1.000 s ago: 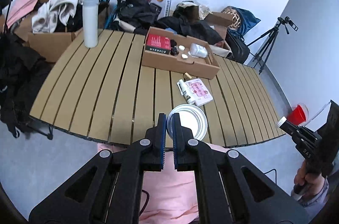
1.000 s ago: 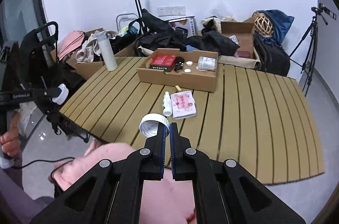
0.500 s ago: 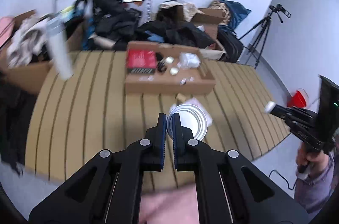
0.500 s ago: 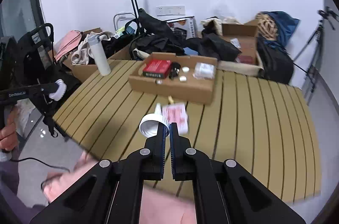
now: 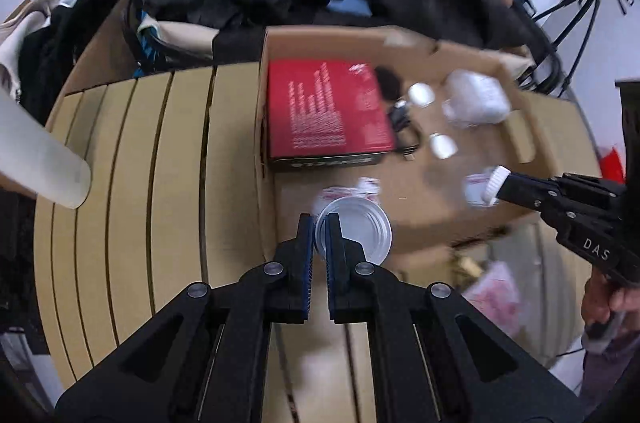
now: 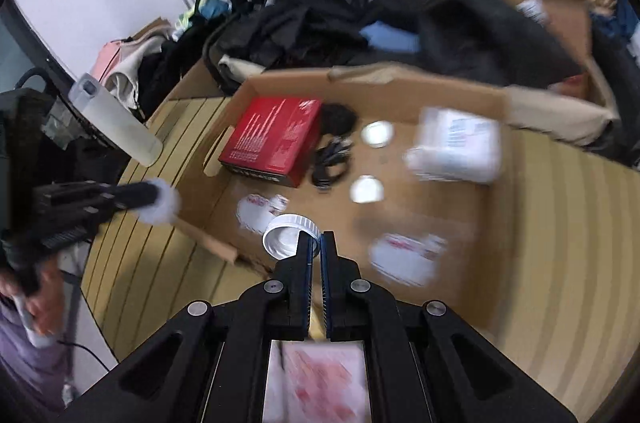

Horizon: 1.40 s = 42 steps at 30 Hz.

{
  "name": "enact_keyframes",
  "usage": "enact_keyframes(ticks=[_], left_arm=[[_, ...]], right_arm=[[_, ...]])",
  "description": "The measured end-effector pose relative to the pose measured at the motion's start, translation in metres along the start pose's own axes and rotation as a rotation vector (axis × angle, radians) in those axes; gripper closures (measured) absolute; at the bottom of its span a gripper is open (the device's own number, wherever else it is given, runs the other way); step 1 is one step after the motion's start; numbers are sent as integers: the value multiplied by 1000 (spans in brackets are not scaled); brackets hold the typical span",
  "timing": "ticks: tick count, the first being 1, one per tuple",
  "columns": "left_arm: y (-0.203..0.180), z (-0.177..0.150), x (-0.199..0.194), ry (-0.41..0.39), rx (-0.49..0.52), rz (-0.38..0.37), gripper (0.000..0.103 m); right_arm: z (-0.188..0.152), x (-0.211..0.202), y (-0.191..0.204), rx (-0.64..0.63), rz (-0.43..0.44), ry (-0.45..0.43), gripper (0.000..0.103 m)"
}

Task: Organize objects
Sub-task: 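Carry the white lid into the cardboard tray and open the grippers, then withdraw both grippers from the tray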

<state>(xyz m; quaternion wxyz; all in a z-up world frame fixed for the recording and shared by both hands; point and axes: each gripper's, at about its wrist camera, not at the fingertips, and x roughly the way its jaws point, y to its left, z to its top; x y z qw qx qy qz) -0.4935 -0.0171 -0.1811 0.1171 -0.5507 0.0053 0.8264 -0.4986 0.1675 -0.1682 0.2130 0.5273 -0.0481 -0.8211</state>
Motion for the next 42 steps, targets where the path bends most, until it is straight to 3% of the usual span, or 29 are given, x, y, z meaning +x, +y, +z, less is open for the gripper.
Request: enact_keyframes(ticks=[3,5,7,10,12,13,15,17,23,31,36,40,42], left_arm=[[5,-4,13,1,-3,-12,98],[8,-4,13,13,-5,2,87],[12,-6,4,10,-8,6,83],[15,-9,-26,-32,-14,23,71],[13,-10,-49,-73,-12,27,62],[10,-13,-66,-94,-7,34,61],[3,-18,-94,-115,5,33,57],[-4,-25,-123,-142,18,37,43],[-23,-51,-194,-189,57,70,36],[-53,-132,-284,-263,138,61,11],[-69,-160,-312,-314,192,71,4],[-63,-191,-306,-327,139,28,2],[-61,-216,-294,-314,98,54,2]], right_arm=[[5,31,9,39,54,31,98],[7,39,14,47,60,50,97],[7,37,19,40,43,63,92],[8,14,23,31,20,33,70],[10,-5,28,21,0,8,26],[11,-14,33,11,-2,1,18],[12,-33,42,5,5,-8,18],[11,-54,51,-5,24,-17,18],[-11,-143,79,-67,-26,-95,18],[-90,-257,105,-225,-157,-151,18],[-145,-282,106,-267,-224,-132,18],[-173,-294,103,-229,-205,-177,18],[-196,-295,100,-204,-210,-208,18]])
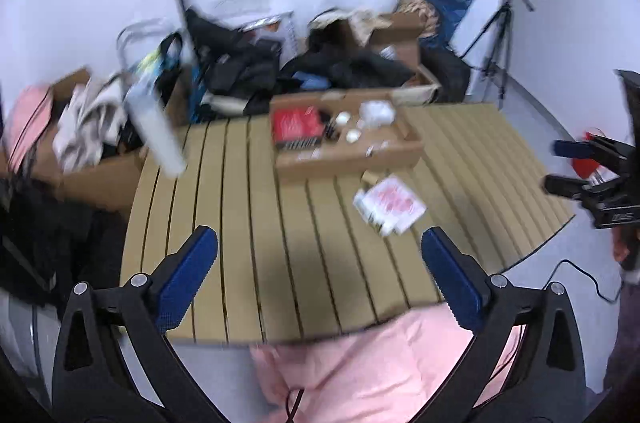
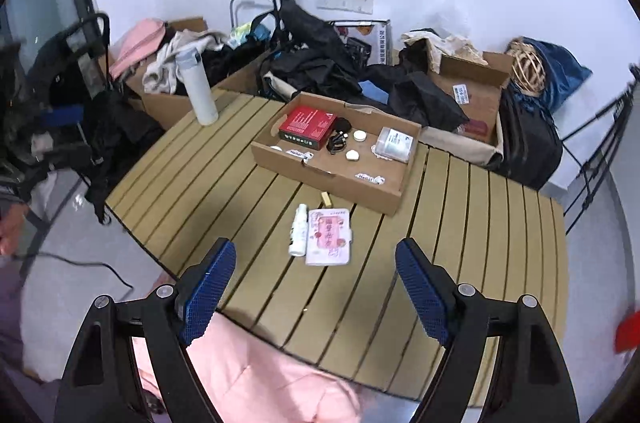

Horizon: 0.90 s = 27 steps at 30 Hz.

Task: Organize objects
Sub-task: 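Withdraw both grippers from the tray, then close both grippers on the pink printed packet on the table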

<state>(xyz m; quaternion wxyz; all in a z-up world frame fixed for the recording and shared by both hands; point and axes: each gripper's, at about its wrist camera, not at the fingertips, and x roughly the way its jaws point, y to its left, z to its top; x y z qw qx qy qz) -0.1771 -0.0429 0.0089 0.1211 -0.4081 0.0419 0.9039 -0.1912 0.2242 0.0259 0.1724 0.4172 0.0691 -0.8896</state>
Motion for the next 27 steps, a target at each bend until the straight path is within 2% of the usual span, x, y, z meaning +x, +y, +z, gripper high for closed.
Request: enact_keyframes(ticks=[2,5,7,9,12,16,18,20,21,22,23,24,25,26,27], left_arm=[[-6,-34,-2,-1,-37,20,2],[-19,-83,-9,-37,-84,-17,2],[-25,-103,-5,-15,-130,-34,2],[-31,-106,5,26,-122,-47,2],[-39,-94,22,32,-85,-37,2],[-48,-80,55,30,-80,-82,2],[-55,-70,77,2,-68,-127,5],[-61,-55,100,-34,-30,-163,15],[-65,-45,115,-57,-7,-196,17],[-69,-31,139,-78,20,-242,26],[-71,-23,155,-75,27,-258,35],[-73,-9,185,-46,38,-286,39],[-76,1,206,-14,45,-303,49],[-79,9,228,22,52,-311,53],[-81,17,252,59,62,-311,53]], right_arm=[[-28,-7,4,35,-43,-34,18],[-76,-17,19,62,-125,-90,18],[-108,-20,25,128,-86,-109,18],[-128,-16,24,198,-39,-102,18],[-136,2,21,205,-42,-37,18],[-127,22,8,231,-73,-35,18],[-122,36,-3,265,-25,-36,19],[-118,56,-14,293,4,-34,19],[-115,72,-19,298,1,-17,25],[-114,88,-24,311,3,1,31],[-109,109,-31,335,23,19,46],[-107,124,-36,358,39,25,55],[-104,141,-40,382,49,31,56],[-101,158,-44,401,56,40,58],[-98,176,-48,429,68,53,58]])
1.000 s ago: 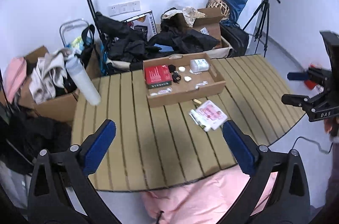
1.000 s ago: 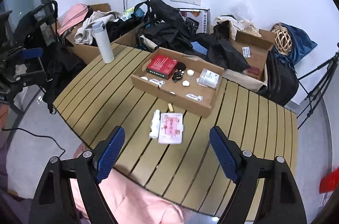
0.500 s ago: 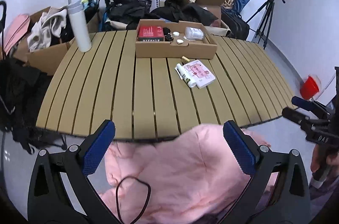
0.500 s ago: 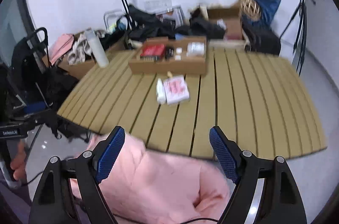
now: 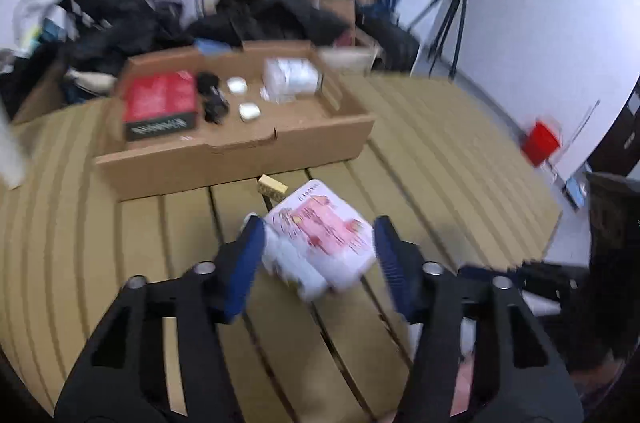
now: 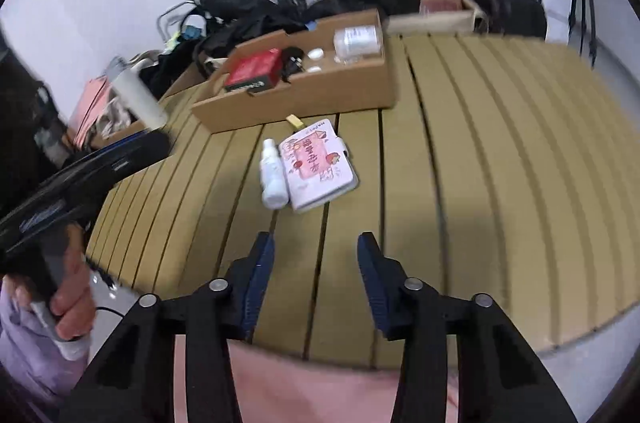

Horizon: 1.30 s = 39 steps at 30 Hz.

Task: Organize objects
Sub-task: 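Close both grippers on the pink printed packet on the table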

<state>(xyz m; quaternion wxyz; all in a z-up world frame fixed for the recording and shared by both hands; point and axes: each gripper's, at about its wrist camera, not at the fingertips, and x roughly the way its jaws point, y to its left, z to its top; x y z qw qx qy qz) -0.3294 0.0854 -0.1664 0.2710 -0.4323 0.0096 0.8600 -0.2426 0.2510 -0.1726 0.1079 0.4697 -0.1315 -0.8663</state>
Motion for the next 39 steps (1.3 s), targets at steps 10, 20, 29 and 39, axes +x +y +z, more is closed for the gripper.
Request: enact_keyframes(ticks=[10,20,29,39], left_arm=[[14,-2,98,151,0,-23,55],[-51,-28,80,231,-7,-222,84],[-8,-16,76,101,-155,-31,48],[3,-13,99,190,-154,-26,69]], right_arm=[[21,90,-11,159,-15,18,63],[45,67,-57,131,-119,-8,88],[33,68,-58,132,-47,17,86],[31,84,-39,152,65,14,39]])
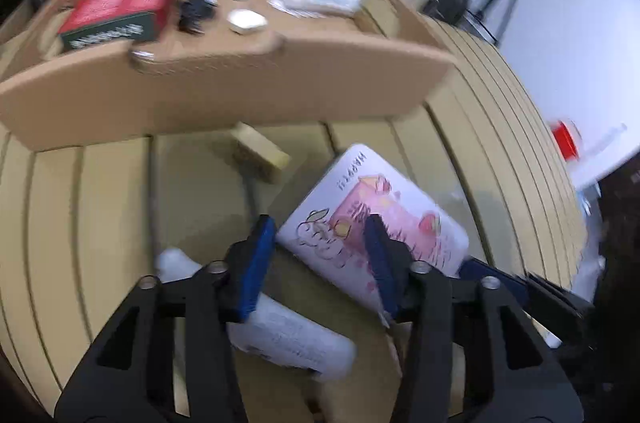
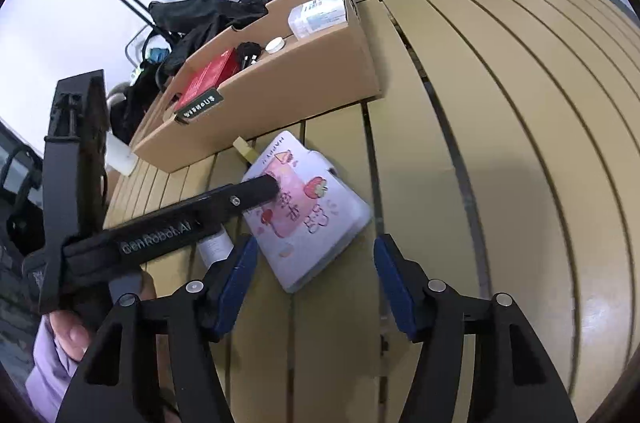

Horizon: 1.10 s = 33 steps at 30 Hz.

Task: Organize objects
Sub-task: 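Close both grippers on the pink printed packet on the table, then lift the pink packet and lower it into the cardboard tray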

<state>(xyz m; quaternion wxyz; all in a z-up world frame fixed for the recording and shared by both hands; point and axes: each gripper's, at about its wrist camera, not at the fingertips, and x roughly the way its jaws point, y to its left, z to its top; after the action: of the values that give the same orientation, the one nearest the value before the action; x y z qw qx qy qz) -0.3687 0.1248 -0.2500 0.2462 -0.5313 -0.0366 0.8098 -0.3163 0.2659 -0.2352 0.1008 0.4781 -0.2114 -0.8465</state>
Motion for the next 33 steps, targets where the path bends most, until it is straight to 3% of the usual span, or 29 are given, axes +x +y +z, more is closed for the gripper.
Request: enact_keyframes(ticks=[2,5,8,11,13,15,16,17,21,27,30,33], left_arm=[[-5,-3,-3,12,-2,-8,75],[-23,-18,-4,53,7,-39,78],[-45,-31,0,95,62,-103,78],[-46,-28,-3,30,55,-48,76],[-40,-21,2,33,11,-51,75],[-40,-17,7,57,-8,-53,80],[-42,-16,7,56,-1,-66,91],[-45,-17,2,45,7,-44,93],[-49,-29,-39,20,-33,-58,99],[-78,-81,-142,-119,-47,-96,100],[-80,-103,-166,-151,-65,-102,100],[-78,-98,-169,-160,-65,-96,102]], right_arm=[[-1,1,-1,-1,-35,-6,41],[4,-5,-17,2,-109,-15,62],[13,-14,-42,37,-131,-12,62],[15,-18,-59,74,-116,1,62],[13,-18,-58,57,-129,2,62],[8,-15,-48,-1,-153,5,62],[6,-14,-44,-11,-160,13,62],[5,-14,-43,-9,-161,11,63],[4,-38,-37,-5,-157,9,83],[-15,-131,12,-105,-72,-102,87],[-37,-161,36,-158,-73,-144,87],[-43,-170,45,-155,-50,-162,88]])
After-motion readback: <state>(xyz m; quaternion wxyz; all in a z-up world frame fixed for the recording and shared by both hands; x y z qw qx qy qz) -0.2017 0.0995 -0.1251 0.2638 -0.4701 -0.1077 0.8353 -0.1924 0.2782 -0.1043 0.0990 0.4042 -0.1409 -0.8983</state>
